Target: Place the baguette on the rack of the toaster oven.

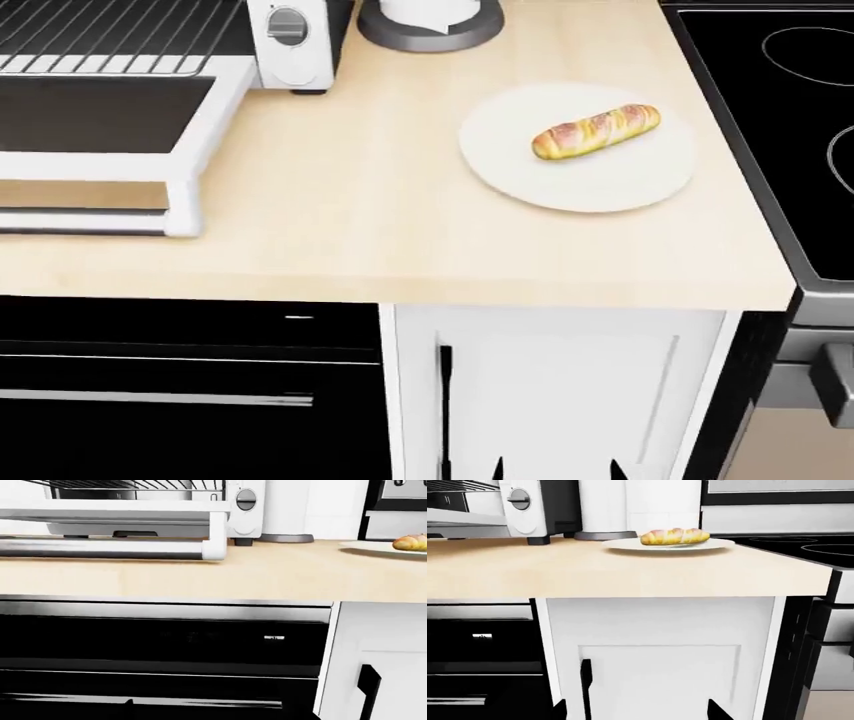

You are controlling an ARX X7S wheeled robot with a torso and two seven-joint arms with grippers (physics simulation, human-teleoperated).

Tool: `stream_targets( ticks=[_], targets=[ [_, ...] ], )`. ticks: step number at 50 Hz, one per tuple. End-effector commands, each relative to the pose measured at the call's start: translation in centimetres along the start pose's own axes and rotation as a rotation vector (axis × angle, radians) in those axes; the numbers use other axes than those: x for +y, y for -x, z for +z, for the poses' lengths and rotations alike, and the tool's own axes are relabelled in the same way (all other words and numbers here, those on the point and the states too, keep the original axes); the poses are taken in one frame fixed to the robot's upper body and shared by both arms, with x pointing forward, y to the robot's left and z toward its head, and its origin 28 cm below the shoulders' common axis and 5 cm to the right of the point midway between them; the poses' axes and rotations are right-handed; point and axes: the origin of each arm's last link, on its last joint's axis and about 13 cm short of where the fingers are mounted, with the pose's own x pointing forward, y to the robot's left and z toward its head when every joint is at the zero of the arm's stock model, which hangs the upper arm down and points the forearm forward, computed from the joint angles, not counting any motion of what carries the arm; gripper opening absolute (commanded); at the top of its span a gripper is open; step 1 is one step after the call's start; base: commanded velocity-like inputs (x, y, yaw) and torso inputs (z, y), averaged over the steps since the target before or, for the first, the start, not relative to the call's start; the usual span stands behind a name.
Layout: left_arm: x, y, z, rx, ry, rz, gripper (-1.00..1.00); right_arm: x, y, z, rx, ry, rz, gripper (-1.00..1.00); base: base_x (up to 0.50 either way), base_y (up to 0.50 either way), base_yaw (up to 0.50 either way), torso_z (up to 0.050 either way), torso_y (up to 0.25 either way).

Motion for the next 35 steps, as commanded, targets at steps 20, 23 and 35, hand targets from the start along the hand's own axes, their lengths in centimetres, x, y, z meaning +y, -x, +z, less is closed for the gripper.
stream_targets(
  ticks=[20,23,35],
  targets=[
    [0.17,-0.01,-0.07,0.012,-0.029,0.018,1.00,-0.04,-0.03,-0.02,0.001,0.006,-0.015,1.00,0.11,0.40,0.00,0.000,0.000],
    [0.15,0.01,-0.06,0.011,-0.032,0.016,1.00,-0.02,0.01,0.00,-0.001,0.014,-0.014,1.00,0.17,0.00,0.00,0.000,0.000],
    [0.10,-0.06,0.01,0.003,-0.030,0.018,1.00,0.03,0.02,-0.01,-0.002,0.036,-0.011,1.00,0.15,0.01,0.00,0.000,0.000]
  ],
)
